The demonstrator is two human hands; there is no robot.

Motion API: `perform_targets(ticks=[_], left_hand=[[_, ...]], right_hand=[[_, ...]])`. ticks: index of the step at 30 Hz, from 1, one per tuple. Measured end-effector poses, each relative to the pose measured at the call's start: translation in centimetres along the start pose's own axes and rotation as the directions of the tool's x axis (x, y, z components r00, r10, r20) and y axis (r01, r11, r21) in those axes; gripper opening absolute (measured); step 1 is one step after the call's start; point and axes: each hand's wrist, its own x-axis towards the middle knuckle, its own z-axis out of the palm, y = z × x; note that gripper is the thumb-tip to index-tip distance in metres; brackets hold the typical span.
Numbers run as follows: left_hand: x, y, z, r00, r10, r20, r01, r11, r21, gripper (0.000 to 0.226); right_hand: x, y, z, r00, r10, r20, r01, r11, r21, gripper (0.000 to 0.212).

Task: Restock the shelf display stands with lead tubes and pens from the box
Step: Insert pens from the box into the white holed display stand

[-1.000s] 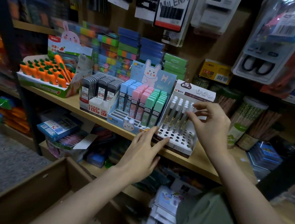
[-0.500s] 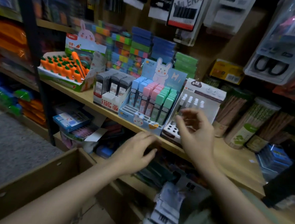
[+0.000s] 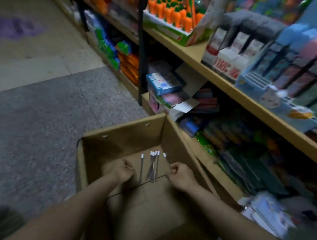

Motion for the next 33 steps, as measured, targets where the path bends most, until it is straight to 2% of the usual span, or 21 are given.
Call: perform_targets(ticks=[2,4,7,11,16,18,22,25,29,31,33], left_hand=[[2.1,-1.3,2.1,0.998,-0.062,-0.033,0.058,0.994,-0.097,0.029],[3.1,-2.0,4.2,0.997,-0.081,-0.002,0.081,0.99,-0.112,0.018],[5.5,-1.9,6.8,0.997,-0.075,-0.023,0.072,0.99,-0.125,0.046],[6.8,-1.8,9.0,0.986,0.076,-0.146,-0.081,0.996,-0.035,0.063],[7.9,-2.2,9.2,0.958,0.149,-0.246,-0.187,0.973,-0.137,0.063],[8.1,-2.2,9.1,0.952,0.147,-0.267,-0.192,0.969,-0.153,0.06],[8.3,-1.5,9.3,0.959,0.124,-0.253,-0.178,0.962,-0.205,0.057],[8.7,-0.9,10.1,0.966,0.125,-0.225,-0.175,0.961,-0.215,0.051],[9.2,0.2,10.8,0.968,0.09,-0.232,-0.132,0.976,-0.172,0.04],[9.5,0.8,11.0,0.979,0.074,-0.19,-0.098,0.988,-0.119,0.04],[9.8,1.2,11.3,0.986,0.1,-0.135,-0.112,0.99,-0.081,0.031]], right_hand=[[2.0,0.5,1.6,1.0,0.02,0.01,-0.018,0.991,-0.13,0.043],[3.8,0.8,3.1,1.0,-0.021,-0.01,0.018,0.979,-0.205,0.053],[5.9,1.3,5.5,0.996,-0.091,0.01,0.089,0.944,-0.317,0.066],[7.7,2.0,8.6,0.996,-0.085,-0.006,0.077,0.928,-0.364,0.07],[8.3,2.3,9.7,0.962,-0.195,-0.189,0.136,0.949,-0.285,0.051],[8.8,2.3,9.7,0.959,-0.175,-0.225,0.115,0.96,-0.255,0.048],[10.1,2.0,10.0,0.975,-0.049,-0.217,0.026,0.994,-0.11,0.053],[11.0,1.4,10.6,0.974,-0.015,-0.227,0.011,1.0,-0.022,0.051],[12.1,0.9,10.7,0.965,0.037,-0.261,0.0,0.99,0.14,0.036],[12.4,0.9,10.7,0.968,0.051,-0.247,0.005,0.976,0.219,0.024],[12.5,1.0,10.8,0.978,0.033,-0.205,0.016,0.973,0.232,0.017]])
